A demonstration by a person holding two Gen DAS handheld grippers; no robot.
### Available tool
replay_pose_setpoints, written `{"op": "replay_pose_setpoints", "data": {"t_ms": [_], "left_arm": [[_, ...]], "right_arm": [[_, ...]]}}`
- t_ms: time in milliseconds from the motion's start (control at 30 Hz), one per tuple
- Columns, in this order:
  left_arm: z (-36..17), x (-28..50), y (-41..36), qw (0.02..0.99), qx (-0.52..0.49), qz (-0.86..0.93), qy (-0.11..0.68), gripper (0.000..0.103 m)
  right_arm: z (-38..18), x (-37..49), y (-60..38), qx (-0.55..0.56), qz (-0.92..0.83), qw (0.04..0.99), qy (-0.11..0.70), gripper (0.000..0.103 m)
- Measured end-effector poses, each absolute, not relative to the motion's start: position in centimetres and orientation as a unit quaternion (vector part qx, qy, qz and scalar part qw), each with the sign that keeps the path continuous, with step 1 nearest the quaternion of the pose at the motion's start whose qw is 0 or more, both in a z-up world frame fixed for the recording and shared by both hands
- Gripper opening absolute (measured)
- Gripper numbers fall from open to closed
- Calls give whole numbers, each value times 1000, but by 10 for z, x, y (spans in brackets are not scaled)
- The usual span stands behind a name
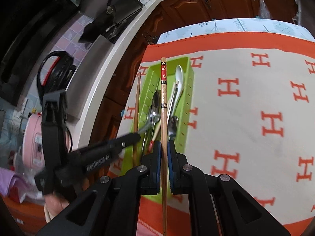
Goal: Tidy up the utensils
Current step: 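Lower both chopsticks into the tray and open both grippers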
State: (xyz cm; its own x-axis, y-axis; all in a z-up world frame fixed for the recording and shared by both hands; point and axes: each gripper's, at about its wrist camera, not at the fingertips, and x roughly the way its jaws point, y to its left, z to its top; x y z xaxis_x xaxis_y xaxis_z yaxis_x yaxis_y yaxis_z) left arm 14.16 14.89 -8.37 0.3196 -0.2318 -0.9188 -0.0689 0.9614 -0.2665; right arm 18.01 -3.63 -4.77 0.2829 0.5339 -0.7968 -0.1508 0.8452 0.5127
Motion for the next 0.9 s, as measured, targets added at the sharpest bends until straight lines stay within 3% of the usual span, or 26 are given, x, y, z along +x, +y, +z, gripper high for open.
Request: {"op": "replay_pose_setpoints", "data": {"t_ms": [267, 400, 567, 667, 733, 800, 900], "left_arm": [[-93, 157, 153, 803, -133, -57, 579, 5], [-92, 160, 149, 807, -121, -50, 576, 16], [-88, 157, 145, 810, -119, -49, 572, 18], [-82, 153, 142, 815, -114, -45, 567, 25], [-78, 149, 141, 818, -117, -44, 562, 30], [-72, 145, 141, 822, -118, -40, 556, 33], [-64, 137, 140, 829, -113, -34, 547, 33]], "right_arm": [[-89, 229, -11, 189, 161, 765, 594, 6], [-106, 237, -9, 195, 151, 752, 611, 7], [-110, 235, -13, 199, 155, 751, 610, 7], [-108, 230, -16, 197, 159, 753, 607, 8], [-103, 224, -17, 193, 159, 756, 605, 14], [-97, 220, -19, 192, 161, 761, 598, 27], [-90, 215, -20, 183, 164, 767, 593, 29]]}}
